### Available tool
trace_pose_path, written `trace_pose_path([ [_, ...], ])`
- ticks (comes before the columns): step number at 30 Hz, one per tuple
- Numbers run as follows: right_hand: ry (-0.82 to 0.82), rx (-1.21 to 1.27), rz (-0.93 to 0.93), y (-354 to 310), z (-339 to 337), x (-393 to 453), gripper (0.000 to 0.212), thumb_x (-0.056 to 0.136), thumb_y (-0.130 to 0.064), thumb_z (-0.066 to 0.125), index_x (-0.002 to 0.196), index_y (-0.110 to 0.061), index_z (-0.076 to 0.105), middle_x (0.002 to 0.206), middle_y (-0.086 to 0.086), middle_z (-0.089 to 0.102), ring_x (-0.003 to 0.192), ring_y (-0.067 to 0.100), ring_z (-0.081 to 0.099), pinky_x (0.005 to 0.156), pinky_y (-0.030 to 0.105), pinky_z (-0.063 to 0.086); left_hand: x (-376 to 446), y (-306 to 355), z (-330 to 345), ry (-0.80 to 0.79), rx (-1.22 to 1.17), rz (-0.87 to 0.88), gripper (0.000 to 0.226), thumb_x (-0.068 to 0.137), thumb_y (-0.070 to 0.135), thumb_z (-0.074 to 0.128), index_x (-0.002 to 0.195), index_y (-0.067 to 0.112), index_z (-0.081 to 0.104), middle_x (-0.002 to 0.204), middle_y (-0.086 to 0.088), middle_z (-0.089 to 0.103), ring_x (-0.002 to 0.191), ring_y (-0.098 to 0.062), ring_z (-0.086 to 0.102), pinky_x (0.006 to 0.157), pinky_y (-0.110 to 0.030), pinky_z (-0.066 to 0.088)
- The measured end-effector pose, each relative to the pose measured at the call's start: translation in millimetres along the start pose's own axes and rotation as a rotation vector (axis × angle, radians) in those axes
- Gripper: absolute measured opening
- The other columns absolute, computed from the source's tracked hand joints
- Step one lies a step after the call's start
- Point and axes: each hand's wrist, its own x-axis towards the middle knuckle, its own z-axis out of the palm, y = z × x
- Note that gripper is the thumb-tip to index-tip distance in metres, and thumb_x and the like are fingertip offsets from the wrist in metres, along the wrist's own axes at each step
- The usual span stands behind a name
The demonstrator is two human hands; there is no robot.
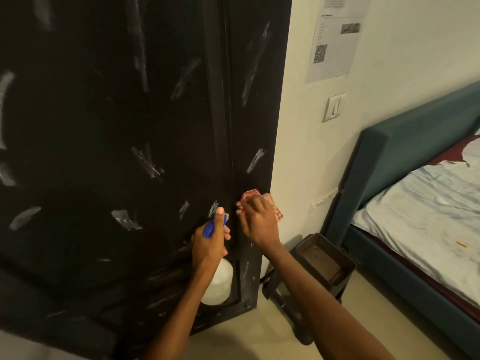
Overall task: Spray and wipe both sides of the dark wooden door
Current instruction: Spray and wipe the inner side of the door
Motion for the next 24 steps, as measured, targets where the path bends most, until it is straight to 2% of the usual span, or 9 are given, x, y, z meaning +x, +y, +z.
trace_pose_path([
  [2, -0.125, -0.232, -0.258, 10.1, 0.9, 0.9, 0.04, 0.1, -0.036, 0.047, 0.13, -0.016, 0.066, 0.129, 0.006, 0.062, 0.123, 0.028, 0.053, 0.108, 0.043, 0.04, -1.7, 2.1, 1.7, -0.002, 0.005, 0.008, 0.066, 0.084, 0.072, 0.042, 0.082, 0.011, 0.067, 0.079, -0.006, 0.072, 0.059, -0.014, 0.062, 0.045, -0.019, 0.045],
  [4, -0.142, -0.217, -0.243, 18.8, -4.8, 5.2, 0.04, 0.102, -0.04, 0.046, 0.131, -0.02, 0.065, 0.13, 0.004, 0.061, 0.119, 0.026, 0.054, 0.104, 0.043, 0.046, -3.1, 3.8, 2.3, -0.007, -0.002, 0.018, 0.07, 0.079, 0.076, 0.04, 0.081, 0.012, 0.067, 0.079, -0.006, 0.072, 0.059, -0.015, 0.062, 0.046, -0.02, 0.045],
  [9, 0.024, 0.448, 0.738, 10.6, -16.3, 13.7, 0.043, 0.104, -0.051, 0.038, 0.107, -0.023, 0.069, 0.108, 0.001, 0.071, 0.085, 0.013, 0.064, 0.083, 0.037, 0.056, -3.4, 5.9, 3.2, -0.006, -0.006, 0.029, 0.072, 0.077, 0.077, 0.039, 0.082, 0.011, 0.067, 0.079, -0.006, 0.072, 0.057, -0.014, 0.061, 0.045, -0.019, 0.045],
  [10, 0.043, 0.509, 0.808, 6.1, -15.3, 15.5, 0.043, 0.104, -0.05, 0.039, 0.105, -0.02, 0.07, 0.106, 0.004, 0.072, 0.084, 0.013, 0.064, 0.082, 0.035, 0.056, -4.4, 4.6, 3.1, -0.002, -0.003, 0.028, 0.072, 0.077, 0.077, 0.038, 0.081, 0.011, 0.067, 0.079, -0.005, 0.072, 0.058, -0.014, 0.062, 0.046, -0.019, 0.045],
  [12, 0.103, 0.47, 0.703, -3.1, -10.0, 13.7, 0.039, 0.104, -0.043, 0.045, 0.117, -0.016, 0.069, 0.117, 0.004, 0.069, 0.097, 0.017, 0.064, 0.089, 0.033, 0.053, -4.2, 2.0, 1.3, 0.008, 0.018, 0.026, 0.072, 0.077, 0.078, 0.038, 0.081, 0.012, 0.068, 0.08, -0.005, 0.072, 0.059, -0.016, 0.063, 0.046, -0.02, 0.044],
  [16, 0.07, 0.003, -0.064, 3.6, 2.4, 7.3, 0.032, 0.102, -0.034, 0.053, 0.124, -0.017, 0.07, 0.123, 0.003, 0.065, 0.116, 0.021, 0.057, 0.102, 0.035, 0.043, -1.5, 0.2, 0.5, 0.019, 0.028, 0.002, 0.07, 0.08, 0.076, 0.039, 0.083, 0.012, 0.068, 0.082, -0.005, 0.072, 0.061, -0.017, 0.062, 0.049, -0.022, 0.044],
  [18, 0.012, -0.1, -0.151, 15.2, 2.8, 5.3, 0.037, 0.102, -0.042, 0.05, 0.129, -0.022, 0.067, 0.13, 0.002, 0.063, 0.124, 0.024, 0.054, 0.107, 0.041, 0.041, 2.0, -1.0, 1.6, 0.023, 0.04, -0.004, 0.065, 0.088, 0.071, 0.041, 0.084, 0.012, 0.068, 0.083, -0.005, 0.073, 0.063, -0.016, 0.063, 0.048, -0.02, 0.044],
  [21, 0.043, 0.199, 0.197, 11.1, 6.6, -1.5, 0.038, 0.102, -0.044, 0.049, 0.136, -0.03, 0.06, 0.14, -0.004, 0.056, 0.125, 0.013, 0.051, 0.103, 0.029, 0.043, 3.0, 0.5, 2.7, 0.027, 0.057, -0.01, 0.062, 0.092, 0.067, 0.042, 0.085, 0.011, 0.068, 0.084, -0.005, 0.072, 0.062, -0.016, 0.062, 0.048, -0.02, 0.043],
  [24, 0.181, 0.678, 0.819, -9.7, 9.4, 4.1, 0.034, 0.102, -0.046, 0.047, 0.129, -0.031, 0.061, 0.132, -0.007, 0.061, 0.114, 0.009, 0.059, 0.102, 0.034, 0.05, -1.5, 5.6, 0.7, 0.04, 0.041, -0.027, 0.062, 0.092, 0.066, 0.043, 0.081, 0.01, 0.067, 0.08, -0.006, 0.072, 0.057, -0.014, 0.06, 0.045, -0.019, 0.043],
])
